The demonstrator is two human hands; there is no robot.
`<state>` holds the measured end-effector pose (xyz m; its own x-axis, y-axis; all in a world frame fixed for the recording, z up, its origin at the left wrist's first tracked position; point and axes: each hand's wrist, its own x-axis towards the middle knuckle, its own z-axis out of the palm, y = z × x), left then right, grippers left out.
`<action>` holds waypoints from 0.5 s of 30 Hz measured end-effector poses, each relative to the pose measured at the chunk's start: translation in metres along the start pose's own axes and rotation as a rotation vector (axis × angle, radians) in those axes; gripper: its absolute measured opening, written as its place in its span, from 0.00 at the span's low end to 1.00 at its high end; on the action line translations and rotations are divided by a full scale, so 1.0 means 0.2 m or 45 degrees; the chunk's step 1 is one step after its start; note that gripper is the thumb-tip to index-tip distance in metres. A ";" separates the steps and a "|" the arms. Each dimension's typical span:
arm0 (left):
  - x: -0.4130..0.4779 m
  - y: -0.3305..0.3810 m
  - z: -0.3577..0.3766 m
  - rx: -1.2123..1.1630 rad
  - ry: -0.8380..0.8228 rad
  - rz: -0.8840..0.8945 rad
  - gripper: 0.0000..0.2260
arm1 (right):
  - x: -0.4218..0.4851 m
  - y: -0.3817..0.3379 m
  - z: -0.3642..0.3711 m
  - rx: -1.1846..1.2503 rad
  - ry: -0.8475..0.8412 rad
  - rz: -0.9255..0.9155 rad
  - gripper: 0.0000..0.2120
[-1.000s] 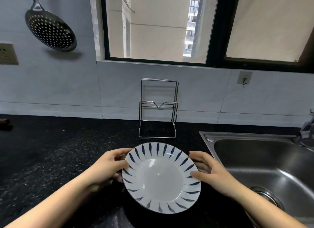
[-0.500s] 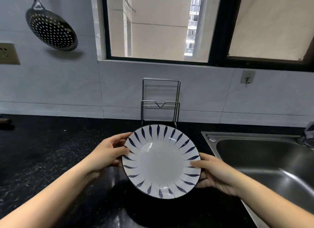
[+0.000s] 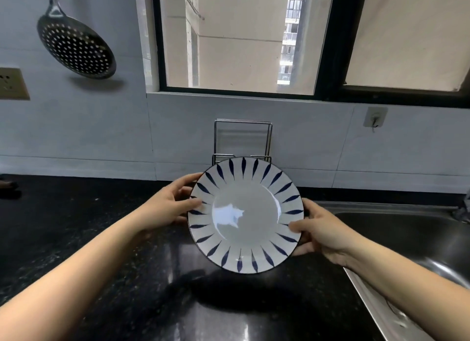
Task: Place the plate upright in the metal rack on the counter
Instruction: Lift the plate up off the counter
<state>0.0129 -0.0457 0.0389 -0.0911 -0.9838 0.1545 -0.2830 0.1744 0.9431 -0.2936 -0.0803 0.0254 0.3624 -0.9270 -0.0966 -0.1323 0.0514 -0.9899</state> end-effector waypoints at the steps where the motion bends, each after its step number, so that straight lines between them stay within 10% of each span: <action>1: 0.02 0.02 -0.01 0.041 -0.003 0.015 0.23 | 0.01 -0.02 0.00 -0.011 0.032 -0.042 0.25; 15: 0.26 0.19 -0.07 0.147 0.327 0.347 0.22 | 0.27 -0.37 -0.03 -0.418 0.410 -0.545 0.21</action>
<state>0.0104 -0.0902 0.0876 0.0602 -0.8766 0.4774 -0.3883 0.4201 0.8202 -0.2698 -0.1371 0.0939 0.1570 -0.9082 0.3880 -0.3323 -0.4185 -0.8453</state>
